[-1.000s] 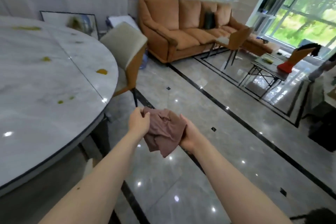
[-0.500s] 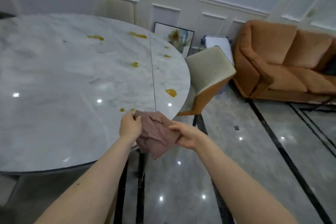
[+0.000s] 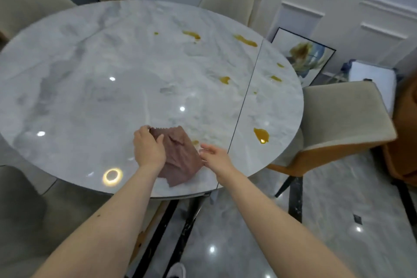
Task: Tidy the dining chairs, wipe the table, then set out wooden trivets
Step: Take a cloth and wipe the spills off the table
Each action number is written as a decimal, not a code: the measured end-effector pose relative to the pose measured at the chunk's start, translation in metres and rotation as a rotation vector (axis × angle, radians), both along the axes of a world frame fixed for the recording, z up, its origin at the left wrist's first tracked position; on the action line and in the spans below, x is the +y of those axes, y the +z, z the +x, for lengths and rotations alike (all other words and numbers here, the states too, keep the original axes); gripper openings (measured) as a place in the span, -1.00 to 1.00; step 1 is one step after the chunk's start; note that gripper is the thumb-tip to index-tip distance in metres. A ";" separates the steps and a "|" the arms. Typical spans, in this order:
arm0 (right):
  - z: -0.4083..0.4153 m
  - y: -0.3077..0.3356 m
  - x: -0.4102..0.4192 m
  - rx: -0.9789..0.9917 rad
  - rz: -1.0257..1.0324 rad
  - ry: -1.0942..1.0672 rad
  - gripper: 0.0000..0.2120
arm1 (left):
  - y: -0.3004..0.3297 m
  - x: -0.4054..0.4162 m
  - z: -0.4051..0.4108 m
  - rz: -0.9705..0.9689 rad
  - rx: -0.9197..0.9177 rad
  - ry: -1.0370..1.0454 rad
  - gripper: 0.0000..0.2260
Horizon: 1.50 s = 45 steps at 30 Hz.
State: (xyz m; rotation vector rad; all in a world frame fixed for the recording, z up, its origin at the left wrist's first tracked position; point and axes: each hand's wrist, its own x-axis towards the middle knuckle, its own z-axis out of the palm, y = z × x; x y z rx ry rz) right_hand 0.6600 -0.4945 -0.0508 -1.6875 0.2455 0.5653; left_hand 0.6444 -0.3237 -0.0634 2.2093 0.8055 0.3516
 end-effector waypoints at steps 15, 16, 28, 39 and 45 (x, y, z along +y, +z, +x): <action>0.045 -0.100 -0.072 -0.823 -0.863 0.341 -0.61 | -0.087 -0.083 0.079 0.482 0.306 -0.462 -0.35; 0.045 -0.102 -0.076 -0.818 -0.876 0.278 -0.61 | -0.086 -0.088 0.090 0.487 0.295 -0.526 -0.36; 0.058 -0.076 -0.071 -0.765 -0.691 0.262 -0.59 | -0.067 -0.080 0.050 0.144 -0.001 -0.655 -0.50; 0.090 -0.105 -0.015 -0.739 -1.057 0.510 -0.44 | -0.096 -0.039 0.050 0.414 0.175 -0.393 -0.50; 0.073 -0.105 -0.053 -0.738 -1.101 0.485 -0.47 | -0.099 -0.040 0.049 0.458 0.178 -0.390 -0.52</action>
